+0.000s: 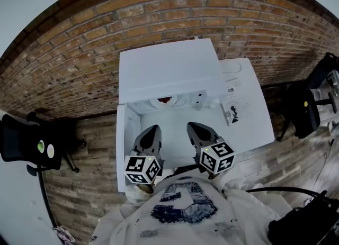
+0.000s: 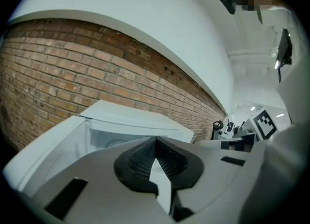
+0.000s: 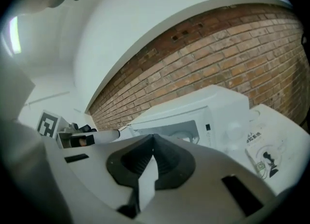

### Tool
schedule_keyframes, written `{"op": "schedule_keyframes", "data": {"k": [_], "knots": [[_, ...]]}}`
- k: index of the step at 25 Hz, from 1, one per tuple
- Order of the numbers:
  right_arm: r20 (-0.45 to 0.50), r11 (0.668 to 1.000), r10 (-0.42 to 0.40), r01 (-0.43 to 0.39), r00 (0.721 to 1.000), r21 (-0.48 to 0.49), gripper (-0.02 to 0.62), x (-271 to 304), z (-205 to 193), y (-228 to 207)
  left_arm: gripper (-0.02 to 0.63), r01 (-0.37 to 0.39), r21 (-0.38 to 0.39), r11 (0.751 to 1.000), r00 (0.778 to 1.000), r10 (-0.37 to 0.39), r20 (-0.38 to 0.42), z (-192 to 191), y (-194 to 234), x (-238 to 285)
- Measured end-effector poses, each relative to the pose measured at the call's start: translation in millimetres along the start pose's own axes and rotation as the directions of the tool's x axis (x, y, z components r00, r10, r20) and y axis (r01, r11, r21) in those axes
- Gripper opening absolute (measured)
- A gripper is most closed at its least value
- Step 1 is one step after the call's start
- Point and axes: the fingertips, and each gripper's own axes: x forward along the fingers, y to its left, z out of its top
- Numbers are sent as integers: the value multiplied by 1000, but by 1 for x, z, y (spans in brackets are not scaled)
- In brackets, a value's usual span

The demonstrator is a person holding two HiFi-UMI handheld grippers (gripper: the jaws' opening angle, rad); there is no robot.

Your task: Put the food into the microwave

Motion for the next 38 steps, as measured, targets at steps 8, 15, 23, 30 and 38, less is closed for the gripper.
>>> {"op": "schedule_keyframes", "data": {"k": [8,15,23,30,38], "knots": [[68,991,-43,51,997,-125,14,-22,24,15,8,-74,142,987,996,66,56,22,-3,-25],[71,988,-44,54,996,-147,12,-25,21,21,8,-77,170,983,996,67,62,24,-6,-29],[63,987,-39,48,997,-153,12,-28,17,23,8,-74,166,983,996,66,58,20,-9,-31],[52,986,-38,46,998,-159,12,-29,13,26,8,-75,169,983,996,67,51,17,-10,-34],[46,986,-40,47,998,-160,12,-32,8,28,8,-79,162,984,996,71,50,13,-9,-39]]}}
